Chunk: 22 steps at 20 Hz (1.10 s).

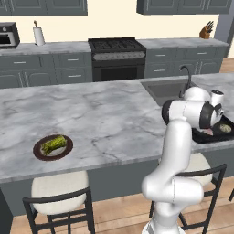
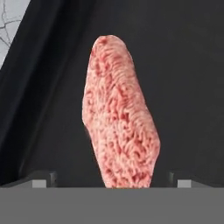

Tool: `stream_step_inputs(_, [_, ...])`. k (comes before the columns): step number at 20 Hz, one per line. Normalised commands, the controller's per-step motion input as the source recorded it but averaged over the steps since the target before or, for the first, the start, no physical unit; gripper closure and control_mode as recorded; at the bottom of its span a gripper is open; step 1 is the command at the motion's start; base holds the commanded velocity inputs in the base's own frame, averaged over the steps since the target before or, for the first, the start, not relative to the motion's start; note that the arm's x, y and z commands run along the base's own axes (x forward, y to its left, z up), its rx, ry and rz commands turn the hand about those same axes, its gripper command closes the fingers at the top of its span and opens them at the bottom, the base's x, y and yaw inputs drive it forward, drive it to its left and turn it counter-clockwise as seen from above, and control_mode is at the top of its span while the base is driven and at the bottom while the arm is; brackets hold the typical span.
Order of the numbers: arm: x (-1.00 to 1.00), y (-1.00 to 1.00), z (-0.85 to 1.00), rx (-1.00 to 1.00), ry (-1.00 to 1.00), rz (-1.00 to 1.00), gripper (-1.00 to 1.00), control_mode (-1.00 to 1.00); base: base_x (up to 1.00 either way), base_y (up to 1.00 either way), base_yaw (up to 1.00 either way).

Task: Create a steak meal by picking up the steak and asparagus from the tray and placing them on the plate. Leave the dumpling on the tray.

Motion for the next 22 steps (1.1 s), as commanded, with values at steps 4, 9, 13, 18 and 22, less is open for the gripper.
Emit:
stream_step_inputs(4, [0.29,-0.12,-0.24,0.01,0.0,0.04,-1.0,-1.0,0.0,0.0,0.0])
stream_step_inputs(9, [0.17,-0.05,-0.36,0.0,0.0,0.04,1.0,-1.0,0.0,0.0,0.0])
stream_step_inputs(13, [0.01,0.0,-0.22,0.0,-0.05,0.0,1.0,-1.0,0.0,0.0,0.0])
stream_step_inputs(18, [-0.09,0.05,0.12,0.0,-0.02,0.03,1.0,-1.0,0.0,0.0,0.0])
stream_step_inputs(22, [-0.47,0.37,0.55,-0.03,0.0,0.14,1.0,-1.0,0.0,0.0,0.0])
